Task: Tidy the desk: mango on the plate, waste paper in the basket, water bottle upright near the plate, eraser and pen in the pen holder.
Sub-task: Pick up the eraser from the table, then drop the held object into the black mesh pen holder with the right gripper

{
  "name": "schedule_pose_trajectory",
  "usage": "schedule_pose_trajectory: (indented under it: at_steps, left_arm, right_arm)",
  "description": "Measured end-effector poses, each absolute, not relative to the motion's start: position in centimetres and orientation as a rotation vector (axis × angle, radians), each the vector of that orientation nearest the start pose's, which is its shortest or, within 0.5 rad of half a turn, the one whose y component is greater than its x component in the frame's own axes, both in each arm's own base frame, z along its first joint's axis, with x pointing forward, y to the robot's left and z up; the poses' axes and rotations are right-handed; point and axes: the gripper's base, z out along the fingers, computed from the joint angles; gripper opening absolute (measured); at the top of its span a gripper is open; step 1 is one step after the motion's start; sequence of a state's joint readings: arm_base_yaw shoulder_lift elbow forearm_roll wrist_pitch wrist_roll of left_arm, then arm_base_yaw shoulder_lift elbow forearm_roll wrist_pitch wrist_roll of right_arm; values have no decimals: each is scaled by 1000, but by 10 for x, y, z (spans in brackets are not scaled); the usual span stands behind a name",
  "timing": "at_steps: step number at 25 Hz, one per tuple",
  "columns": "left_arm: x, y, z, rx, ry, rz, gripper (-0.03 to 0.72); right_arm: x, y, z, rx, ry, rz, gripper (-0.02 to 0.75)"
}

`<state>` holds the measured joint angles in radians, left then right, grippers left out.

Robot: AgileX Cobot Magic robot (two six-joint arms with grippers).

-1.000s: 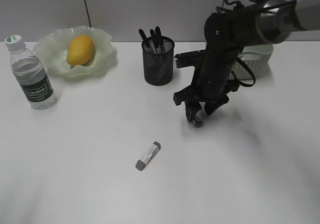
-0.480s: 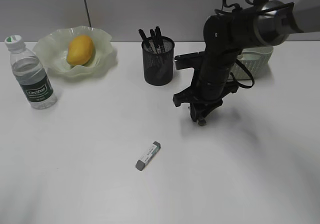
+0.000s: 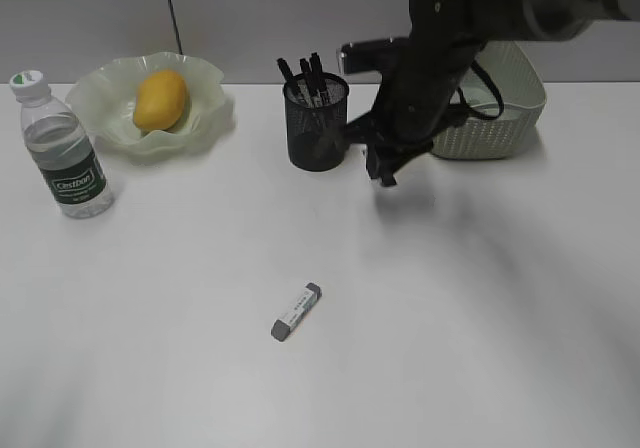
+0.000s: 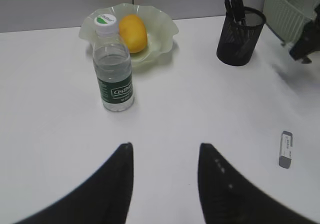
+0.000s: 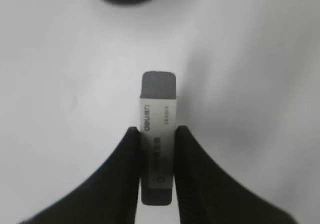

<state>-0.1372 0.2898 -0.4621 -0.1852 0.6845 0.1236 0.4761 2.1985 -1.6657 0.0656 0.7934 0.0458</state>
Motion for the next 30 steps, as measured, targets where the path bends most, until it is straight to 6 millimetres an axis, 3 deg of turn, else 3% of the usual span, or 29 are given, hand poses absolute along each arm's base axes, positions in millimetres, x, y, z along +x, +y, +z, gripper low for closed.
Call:
schedule_pose_trajectory:
  at_steps: [6, 9, 13, 17, 26, 30]
  left_arm:
    - [58, -19, 290, 191, 1982, -219, 330]
    - [58, -19, 290, 191, 1982, -220, 330]
    - [58, -19, 290, 191, 1982, -220, 329]
    - [58, -19, 290, 190, 1982, -222, 329]
    - [58, -19, 290, 190, 1982, -223, 328]
    - [58, -19, 290, 190, 1982, -223, 328]
  right_arm:
    - [438, 230, 217, -490, 2519, 286, 173]
    - [447, 236, 234, -433, 2391, 354, 172]
    - [454, 240, 241, -382, 2280, 403, 172]
    - [462, 243, 235, -358, 2211, 418, 172]
    - [473, 249, 184, -350, 2267, 406, 175]
    - [474, 249, 175, -350, 2283, 403, 231]
